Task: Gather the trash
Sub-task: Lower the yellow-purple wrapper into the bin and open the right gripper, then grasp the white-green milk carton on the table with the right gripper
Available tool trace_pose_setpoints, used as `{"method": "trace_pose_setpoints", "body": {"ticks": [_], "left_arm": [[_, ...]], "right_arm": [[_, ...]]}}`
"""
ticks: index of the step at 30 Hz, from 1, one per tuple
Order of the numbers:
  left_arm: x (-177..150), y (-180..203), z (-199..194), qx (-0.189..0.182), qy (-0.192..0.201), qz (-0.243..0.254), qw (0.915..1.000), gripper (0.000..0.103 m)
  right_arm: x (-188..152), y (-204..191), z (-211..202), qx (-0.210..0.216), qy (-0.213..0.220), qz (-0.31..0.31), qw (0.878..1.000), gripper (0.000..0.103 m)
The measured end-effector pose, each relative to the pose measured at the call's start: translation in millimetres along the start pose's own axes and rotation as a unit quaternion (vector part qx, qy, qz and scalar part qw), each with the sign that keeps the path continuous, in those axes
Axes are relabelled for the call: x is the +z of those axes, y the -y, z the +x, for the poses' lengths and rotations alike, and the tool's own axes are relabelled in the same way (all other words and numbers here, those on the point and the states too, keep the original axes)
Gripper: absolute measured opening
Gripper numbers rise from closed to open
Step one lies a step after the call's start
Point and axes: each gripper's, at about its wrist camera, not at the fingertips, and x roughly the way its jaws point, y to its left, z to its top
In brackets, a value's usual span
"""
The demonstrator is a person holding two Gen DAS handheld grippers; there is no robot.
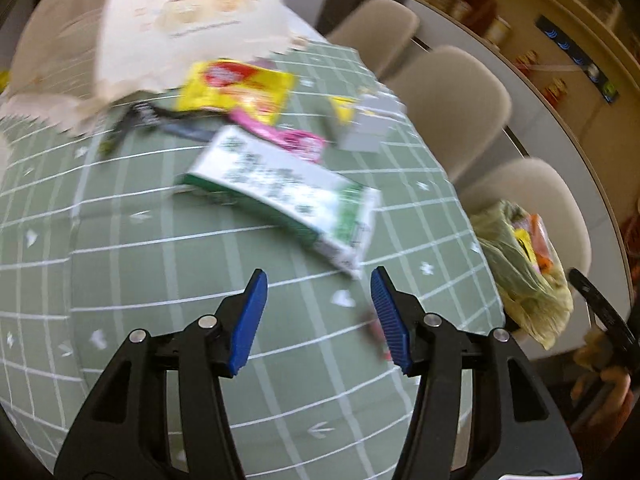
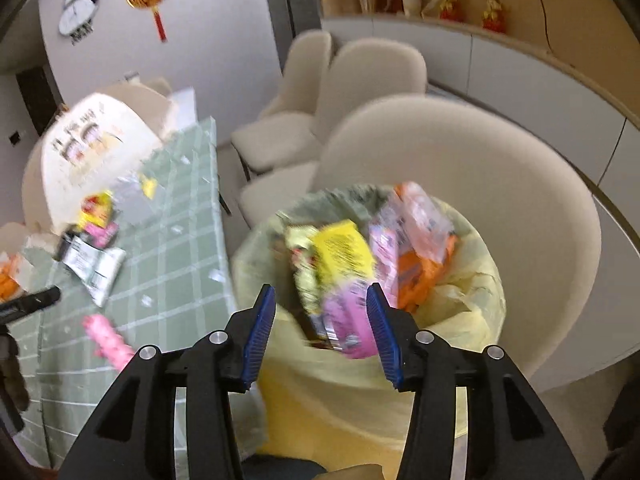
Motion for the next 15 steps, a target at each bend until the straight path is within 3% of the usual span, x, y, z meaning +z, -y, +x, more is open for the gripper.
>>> {"method": "trace_pose_setpoints", "body": {"ticks": [2,6,8,12,15], "left_arm": [[-1,-17,-7,0.020,0.016,-0.004,0.9997,0.052],[2,-47,-14,0.042,0.042,-0.012,0.9982,0.052],[8,-62,-16,0.046,0.055,-0.016,0.9973,0.052],[31,-87,-12,0.042,0.086,-0.002,0.9954,0.052],[60,-107,-4,0.061,0.103,0.016,0.9927,0.052]], "right_arm": [[1,-15,-10,0.001,0.024,-0.011,1.000,0.047],[3,-42,-25,0.053,0.057,-0.021,0.997,0.052],[3,-59,-24,0.087,0.058,-0.030,0.994,0.053],[-3,-93,-16,0.100,0.034,-0.075,0.992,0.054],[-10,-110,-7,0.096,0.020,-0.103,0.990,0.054]]}}
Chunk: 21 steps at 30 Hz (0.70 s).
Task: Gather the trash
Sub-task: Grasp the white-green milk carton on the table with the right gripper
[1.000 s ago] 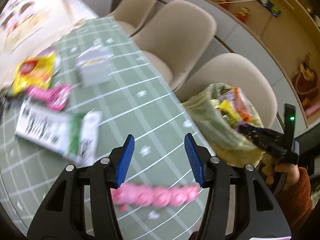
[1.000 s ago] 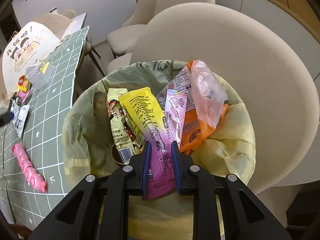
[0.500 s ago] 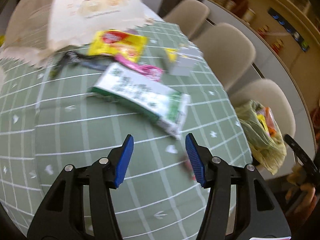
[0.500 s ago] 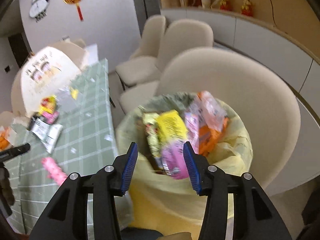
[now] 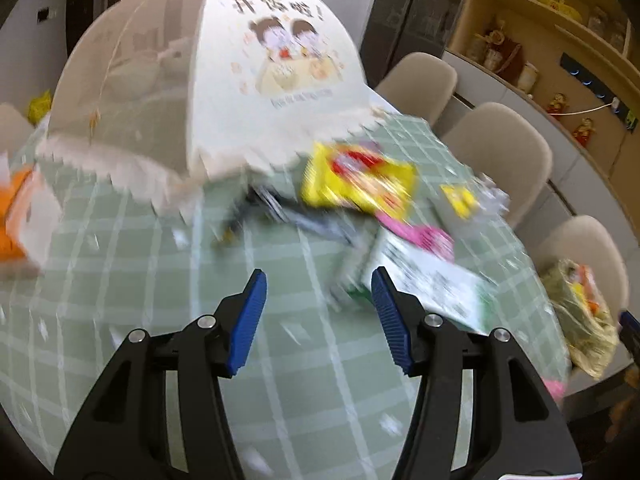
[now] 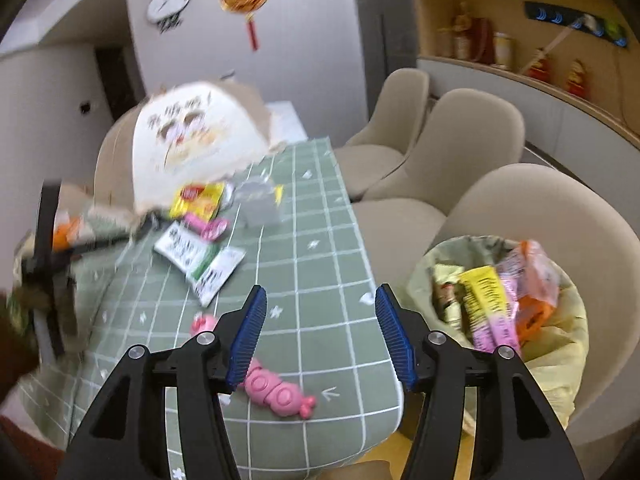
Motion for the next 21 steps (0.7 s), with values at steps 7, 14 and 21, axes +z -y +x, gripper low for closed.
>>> {"method": "trace_pose_setpoints", "body": {"ticks": [7,14,21], "left_arm": [[49,-44,64,0.025,-0.020,-0.029,0.9991,0.052],[56,-33,107,0.009,-0.069,-0.021,0.9974,0.039],[20,-13,81,-0.055,-0.108,-0.018,0.9925,0.019]], "right_arm": [[-9,-15,27,-0.006,-0.025,-0.005,1.000,0.054],[-10,-22,56,0.006,-0.063,-0.007,0.998,0.054],[12,-61,73,0.085,-0.064,-0.078,0.991,0.054]]}}
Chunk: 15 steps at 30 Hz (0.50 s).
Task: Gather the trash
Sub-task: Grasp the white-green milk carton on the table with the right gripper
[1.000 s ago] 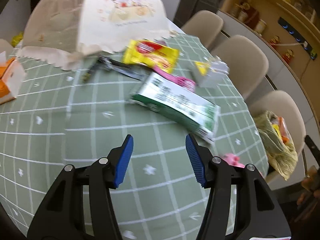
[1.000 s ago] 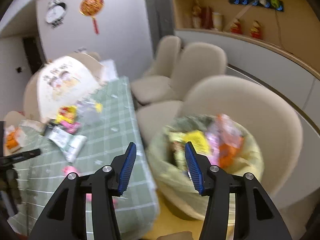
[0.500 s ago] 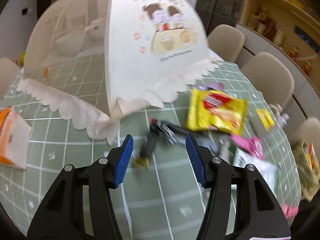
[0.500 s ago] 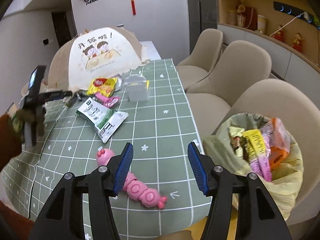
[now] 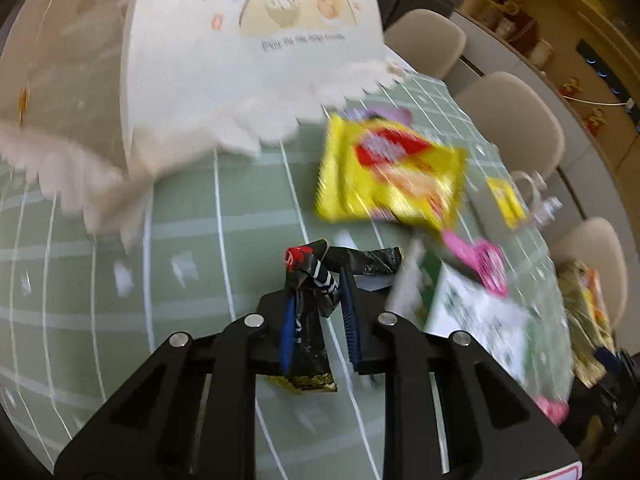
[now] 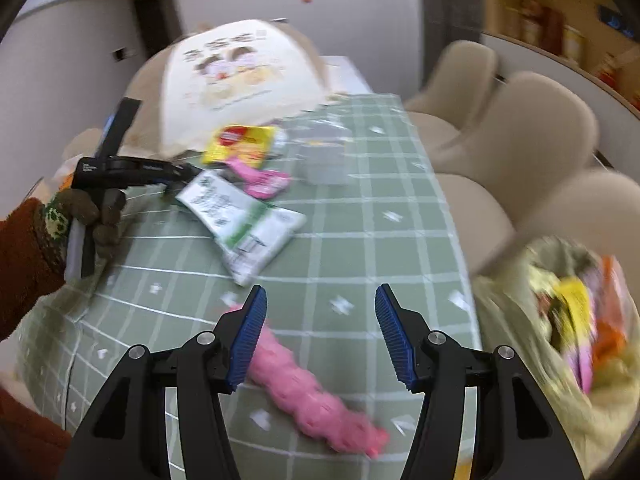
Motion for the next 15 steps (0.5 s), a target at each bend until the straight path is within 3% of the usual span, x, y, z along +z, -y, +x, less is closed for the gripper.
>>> {"method": "trace_pose_setpoints", "body": {"ticks": [7,12,15], "left_arm": [[-65,0,-37,-0.042,-0.018,-0.021,0.9987,0.020],[-77,-2,-60,-0.021,-0.005,-0.028,0.9994,0.035],[-73,-4,-74,-0.006,0.011,-0.030,0.9995,0.038]], "right_arm": [[33,-31,37,0.081,-0.004,-0.055,0.995,0.054],[66,-55,76,0.106,-0.010,-0.087,0.990,0.054],[83,-51,99,0.114,-0.028,-0.068,0.991,0.054]]}}
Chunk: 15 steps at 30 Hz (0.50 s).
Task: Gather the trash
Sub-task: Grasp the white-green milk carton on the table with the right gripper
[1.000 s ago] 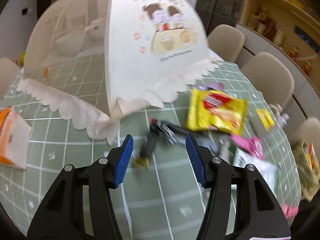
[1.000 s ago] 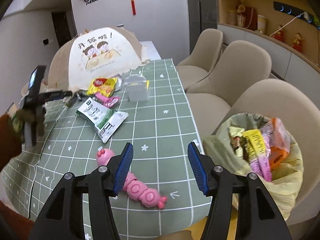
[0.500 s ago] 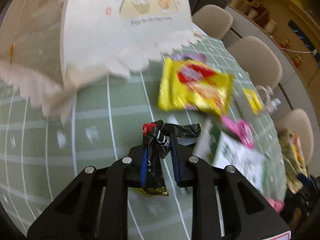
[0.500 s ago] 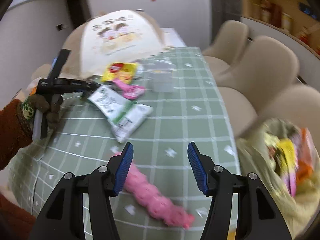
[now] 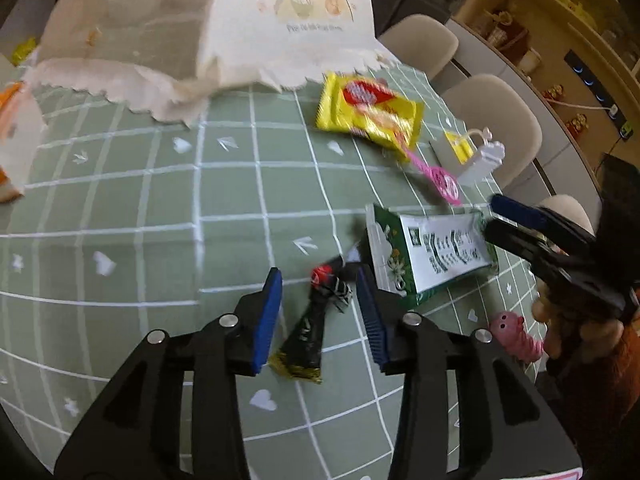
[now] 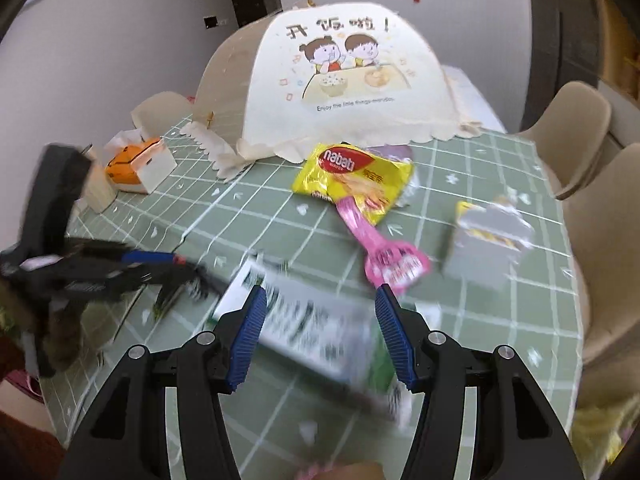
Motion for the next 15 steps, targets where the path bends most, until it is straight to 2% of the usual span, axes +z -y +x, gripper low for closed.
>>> {"method": "trace_pose_setpoints", "body": {"ticks": [4,8,12,15], "left_arm": [[9,-4,-19,0.014,0.025,-0.001,0.9996,0.042],[14,-10,-23,0.019,0.034,-0.014,0.9991,0.044],[16,-8,-14,0.021,0.024,-0.016,0.9994,0.044],[18,-3,-13,0.020,0.024,-0.009,0.9995,0.044]], "right_arm": [[2,25,14,0.003,-0.027,0.069,0.997,0.054],[-26,31,-1,0.033,-0.036,0.096,0.994,0.054],[-49,21,-13,0.053,-0.063,0.079,0.994,0.054],[-51,-1,-23,0.027,-0.061,0.021,0.998,0.054]]}}
